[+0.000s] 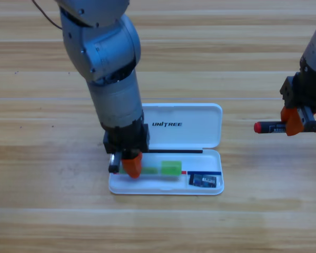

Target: Clean up eraser and pencils

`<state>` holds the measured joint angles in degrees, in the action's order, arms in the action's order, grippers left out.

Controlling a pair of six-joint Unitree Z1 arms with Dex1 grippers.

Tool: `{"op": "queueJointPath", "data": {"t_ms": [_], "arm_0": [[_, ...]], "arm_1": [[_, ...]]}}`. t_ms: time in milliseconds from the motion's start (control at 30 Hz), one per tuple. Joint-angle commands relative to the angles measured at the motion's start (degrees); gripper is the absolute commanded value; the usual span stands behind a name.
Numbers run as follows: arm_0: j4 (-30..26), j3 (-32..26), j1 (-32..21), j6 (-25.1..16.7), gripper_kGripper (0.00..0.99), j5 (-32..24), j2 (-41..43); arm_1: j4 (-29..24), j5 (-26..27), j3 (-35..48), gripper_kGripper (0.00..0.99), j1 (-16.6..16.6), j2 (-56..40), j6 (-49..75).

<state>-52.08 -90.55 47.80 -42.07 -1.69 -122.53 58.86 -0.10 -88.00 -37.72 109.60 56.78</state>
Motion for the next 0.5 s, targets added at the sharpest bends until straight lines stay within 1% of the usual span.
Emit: {"op": "queueJointPath", "data": {"t_ms": [33, 333, 500], "arm_0": [[-1.01, 0.55, 1.25, 0.58, 0.000, -0.95, -2.80], [-1.18, 0.64, 1.25, 0.85, 0.000, -1.04, -2.62], [-1.53, 0.20, 1.25, 2.25, 0.000, -0.86, -2.54]], "arm_1": [[1.08, 0.10, 0.90, 0.000, -1.83, 0.79, -0.45], [1.08, 0.10, 0.46, 0.000, -2.09, 0.88, -0.45], [0.99, 0.10, 0.37, 0.000, -2.18, 0.88, -0.45]]}}
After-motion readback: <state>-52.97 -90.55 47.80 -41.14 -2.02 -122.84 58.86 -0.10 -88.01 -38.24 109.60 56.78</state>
